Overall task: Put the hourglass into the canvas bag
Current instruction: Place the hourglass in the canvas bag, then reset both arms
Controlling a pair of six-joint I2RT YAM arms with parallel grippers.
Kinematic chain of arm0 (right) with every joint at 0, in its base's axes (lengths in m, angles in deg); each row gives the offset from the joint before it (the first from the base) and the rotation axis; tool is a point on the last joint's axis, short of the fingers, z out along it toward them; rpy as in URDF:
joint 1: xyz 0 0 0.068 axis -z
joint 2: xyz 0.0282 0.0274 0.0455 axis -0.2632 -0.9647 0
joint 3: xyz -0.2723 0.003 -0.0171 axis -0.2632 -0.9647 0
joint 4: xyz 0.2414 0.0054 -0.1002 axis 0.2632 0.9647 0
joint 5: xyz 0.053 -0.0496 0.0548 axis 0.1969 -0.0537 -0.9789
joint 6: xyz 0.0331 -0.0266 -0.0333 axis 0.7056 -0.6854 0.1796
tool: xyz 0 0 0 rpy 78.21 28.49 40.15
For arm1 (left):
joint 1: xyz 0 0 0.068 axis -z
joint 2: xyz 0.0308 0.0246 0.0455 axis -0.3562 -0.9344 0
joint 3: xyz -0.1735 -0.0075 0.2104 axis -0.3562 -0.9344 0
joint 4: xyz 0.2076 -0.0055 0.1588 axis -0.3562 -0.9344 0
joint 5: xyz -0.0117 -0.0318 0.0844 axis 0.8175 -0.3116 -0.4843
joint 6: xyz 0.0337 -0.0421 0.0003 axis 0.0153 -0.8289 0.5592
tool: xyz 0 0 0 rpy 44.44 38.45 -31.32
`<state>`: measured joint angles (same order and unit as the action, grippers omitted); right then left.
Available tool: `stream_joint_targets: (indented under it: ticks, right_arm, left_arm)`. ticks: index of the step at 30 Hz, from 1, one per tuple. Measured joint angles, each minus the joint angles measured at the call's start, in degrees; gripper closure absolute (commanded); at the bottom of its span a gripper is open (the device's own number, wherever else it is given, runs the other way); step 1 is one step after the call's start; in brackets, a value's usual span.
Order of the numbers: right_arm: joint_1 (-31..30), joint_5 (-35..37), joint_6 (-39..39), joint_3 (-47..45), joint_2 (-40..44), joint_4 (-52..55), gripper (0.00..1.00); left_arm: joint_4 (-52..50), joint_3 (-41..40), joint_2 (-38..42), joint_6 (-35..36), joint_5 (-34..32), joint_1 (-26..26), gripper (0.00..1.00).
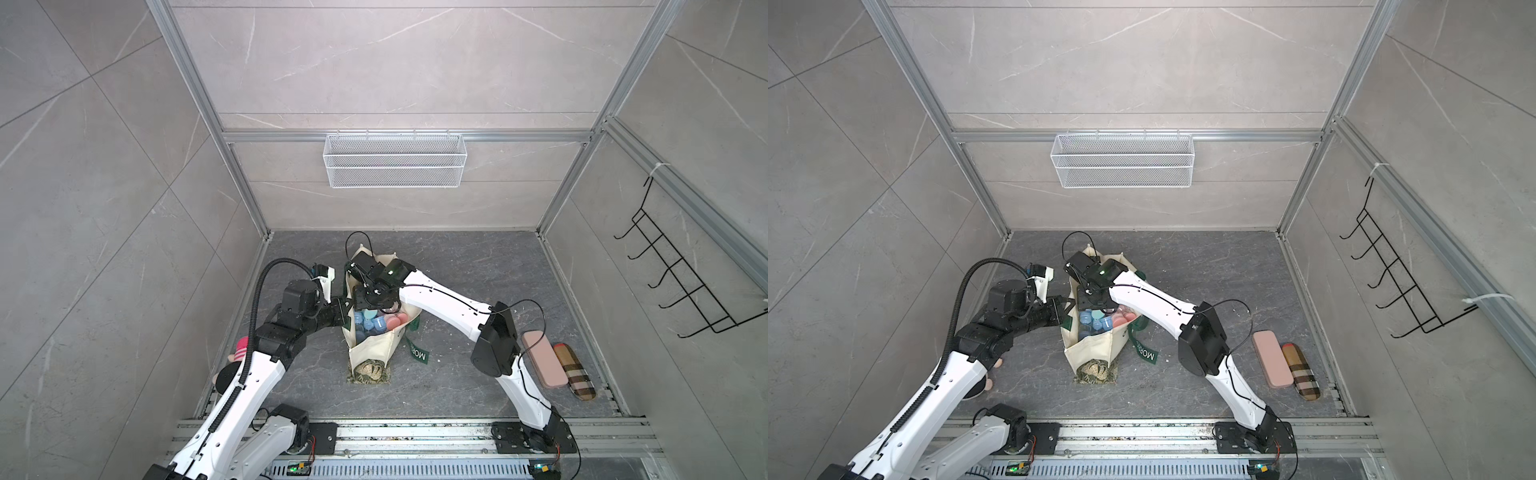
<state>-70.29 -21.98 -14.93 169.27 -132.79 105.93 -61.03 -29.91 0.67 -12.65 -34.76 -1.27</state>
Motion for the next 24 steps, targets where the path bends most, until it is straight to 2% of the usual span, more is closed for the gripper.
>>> stream_joint_targets:
  ticks: [6,9,17,24]
  right_arm:
    - [-2.36,5.05,-1.92,-0.39,6.38,0.15,0.34]
    - [-3.74,8.48,-2.73,-3.98,12.33,-0.44,0.33]
    - [-3.98,20.39,-3.08,-28.15,36.63,-5.14,0.30]
    - [-3.82,31.63,-0.46,-49.86,57.61,-6.36,0.30]
  left_arm:
    - [-0.04,-0.07,0.28,0.00,0.04,-0.04,1.00]
    - [-0.04,-0.07,0.28,0.00,-0.02,-0.04,1.00]
    - [-0.04,-0.07,0.28,0.00,-0.35,-0.04,1.00]
    - [-0.04,-0.07,0.28,-0.02,-0.44,-0.04,1.00]
